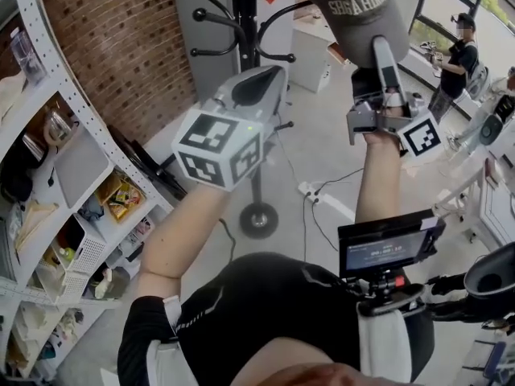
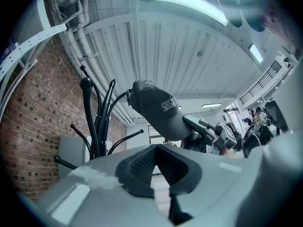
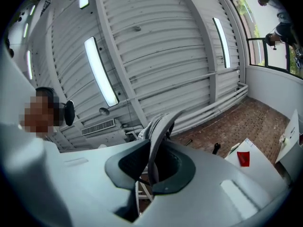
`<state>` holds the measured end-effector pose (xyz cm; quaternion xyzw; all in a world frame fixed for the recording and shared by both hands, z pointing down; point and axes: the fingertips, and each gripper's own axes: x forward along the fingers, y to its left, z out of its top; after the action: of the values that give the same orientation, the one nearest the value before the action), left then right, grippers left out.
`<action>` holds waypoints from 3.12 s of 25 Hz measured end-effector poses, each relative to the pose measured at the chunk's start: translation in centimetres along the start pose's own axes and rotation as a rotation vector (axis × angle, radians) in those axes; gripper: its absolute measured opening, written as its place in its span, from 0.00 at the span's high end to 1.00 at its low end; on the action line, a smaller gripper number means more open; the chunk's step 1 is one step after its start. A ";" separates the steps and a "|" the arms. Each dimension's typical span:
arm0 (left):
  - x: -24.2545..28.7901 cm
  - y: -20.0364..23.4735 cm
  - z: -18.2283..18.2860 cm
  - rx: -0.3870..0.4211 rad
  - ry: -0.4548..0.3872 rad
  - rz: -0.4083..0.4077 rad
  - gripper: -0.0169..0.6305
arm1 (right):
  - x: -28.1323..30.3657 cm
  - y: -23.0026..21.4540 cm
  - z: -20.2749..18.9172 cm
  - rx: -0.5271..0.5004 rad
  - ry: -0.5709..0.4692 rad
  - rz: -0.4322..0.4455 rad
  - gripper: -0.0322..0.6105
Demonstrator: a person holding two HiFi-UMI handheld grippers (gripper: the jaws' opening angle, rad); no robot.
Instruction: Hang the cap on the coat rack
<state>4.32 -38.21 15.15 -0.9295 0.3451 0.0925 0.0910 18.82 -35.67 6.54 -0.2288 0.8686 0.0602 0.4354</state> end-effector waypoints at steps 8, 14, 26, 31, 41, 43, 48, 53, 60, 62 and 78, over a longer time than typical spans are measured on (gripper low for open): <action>-0.9 -1.6 -1.3 0.002 0.012 0.003 0.96 | -0.5 -0.1 -3.6 -0.085 0.097 -0.057 0.89; -2.1 -1.4 -2.2 -0.010 0.028 0.019 0.97 | -0.5 -0.2 -5.2 -0.097 0.135 -0.070 0.88; -3.9 -0.6 -3.7 -0.018 0.054 0.067 0.97 | -0.4 -2.8 -7.7 -0.040 0.139 -0.075 0.87; -4.2 -0.5 -4.2 -0.017 0.056 0.074 0.97 | -0.5 -3.1 -8.8 -0.050 0.162 -0.078 0.86; -4.4 -1.1 -5.8 -0.012 0.071 0.082 0.97 | -3.6 -4.7 -11.7 -0.065 0.240 -0.164 0.85; -4.4 -1.2 -6.2 -0.013 0.076 0.081 0.96 | -4.3 -4.7 -12.1 -0.087 0.264 -0.183 0.85; -4.5 -1.7 -7.6 -0.029 0.083 0.080 0.96 | -6.2 -3.9 -13.0 -0.147 0.332 -0.217 0.85; -5.2 -2.0 -9.2 -0.029 0.098 0.084 0.96 | -8.2 -2.8 -15.2 -0.175 0.413 -0.238 0.85; -6.9 -3.4 -11.0 -0.005 0.094 0.069 0.96 | -11.2 -0.5 -18.1 -0.203 0.522 -0.272 0.85; -7.5 -4.0 -11.0 -0.006 0.076 0.047 0.96 | -11.7 0.6 -18.6 -0.225 0.550 -0.274 0.85; -12.6 -3.2 -14.0 0.041 0.089 0.095 0.96 | -14.2 5.0 -23.0 -0.234 0.675 -0.259 0.86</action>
<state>-1.41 -31.22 31.99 -0.9133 0.3944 0.0482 0.0898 7.10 -33.33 31.31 -0.3917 0.9143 0.0248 0.0998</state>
